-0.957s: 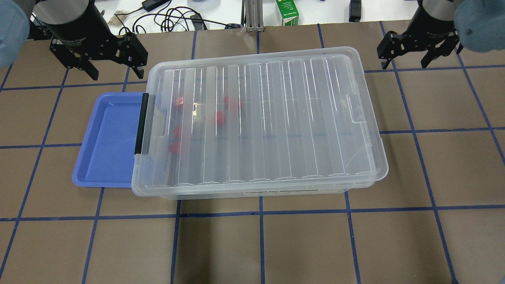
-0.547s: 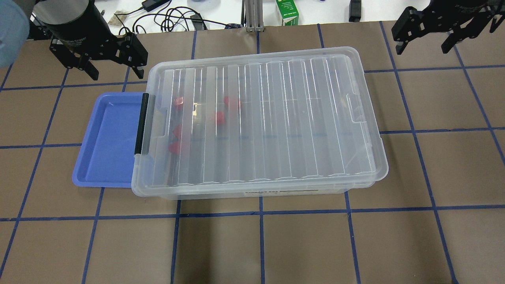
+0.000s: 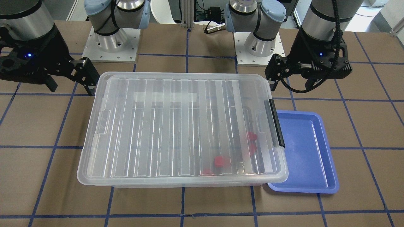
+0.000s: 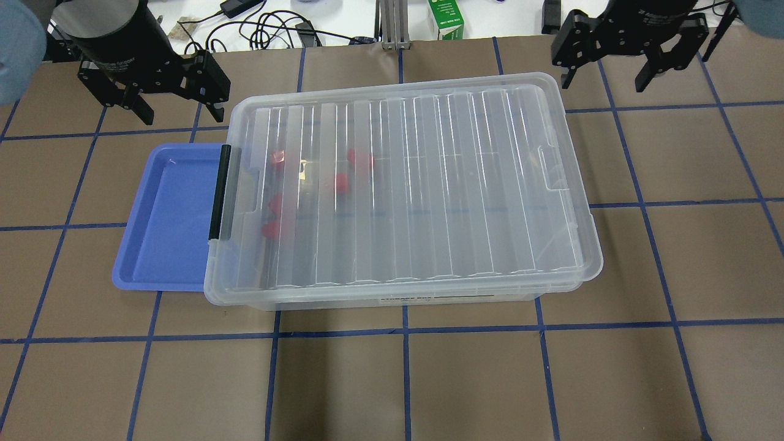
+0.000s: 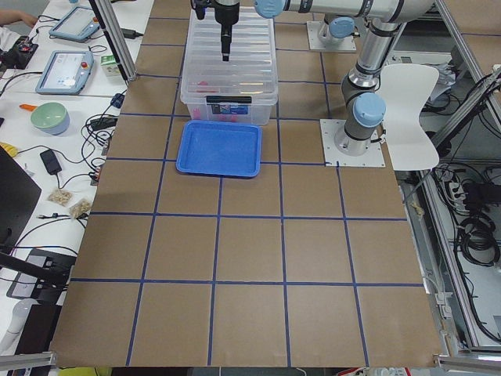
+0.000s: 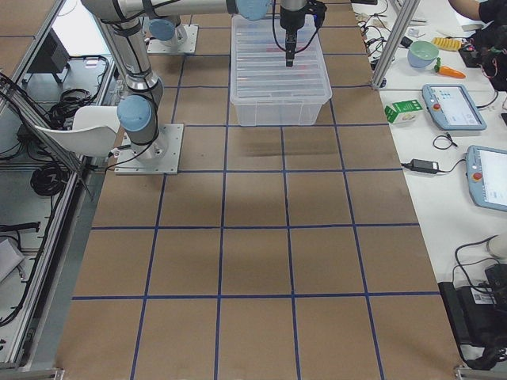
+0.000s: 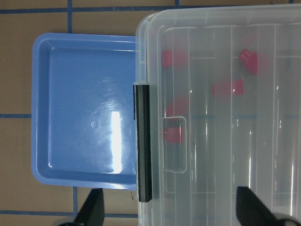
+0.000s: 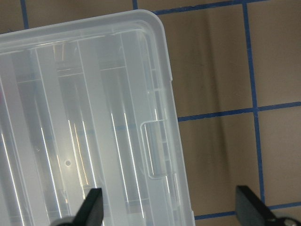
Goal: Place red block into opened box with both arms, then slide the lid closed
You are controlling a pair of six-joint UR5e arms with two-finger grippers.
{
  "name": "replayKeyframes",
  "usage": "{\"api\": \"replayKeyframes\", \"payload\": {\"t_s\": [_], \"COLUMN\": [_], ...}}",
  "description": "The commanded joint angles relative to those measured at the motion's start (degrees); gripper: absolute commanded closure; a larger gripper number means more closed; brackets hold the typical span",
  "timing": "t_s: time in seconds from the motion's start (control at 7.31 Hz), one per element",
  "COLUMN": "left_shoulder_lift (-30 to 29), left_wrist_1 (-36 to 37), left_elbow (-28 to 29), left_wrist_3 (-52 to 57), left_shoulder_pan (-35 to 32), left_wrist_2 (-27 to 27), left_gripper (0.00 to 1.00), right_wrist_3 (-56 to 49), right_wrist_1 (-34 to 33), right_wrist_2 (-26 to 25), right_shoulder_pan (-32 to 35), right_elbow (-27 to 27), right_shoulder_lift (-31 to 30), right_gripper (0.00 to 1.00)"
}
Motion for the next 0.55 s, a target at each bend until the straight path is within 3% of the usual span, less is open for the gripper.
{"api": "replayKeyframes", "payload": {"t_s": [0.0, 0.41], "left_shoulder_lift": [0.0, 0.09], "left_wrist_1": [0.0, -0.09], "left_elbow": [-0.02, -0.1], "left_wrist_3": [-0.07, -0.07], "left_shoulder_pan": [-0.01, -0.01], "left_wrist_2": [-0.1, 0.17], "left_gripper": [0.0, 0.0], "right_wrist_3": [1.28, 1.19], "right_wrist_1": [-0.12, 0.05], "right_wrist_2": [0.14, 0.14], "right_shoulder_pan": [1.21, 1.21], "right_elbow": [-0.1, 0.07], "right_shoulder_lift": [0.3, 0.3], "right_gripper": [0.0, 0.0]}}
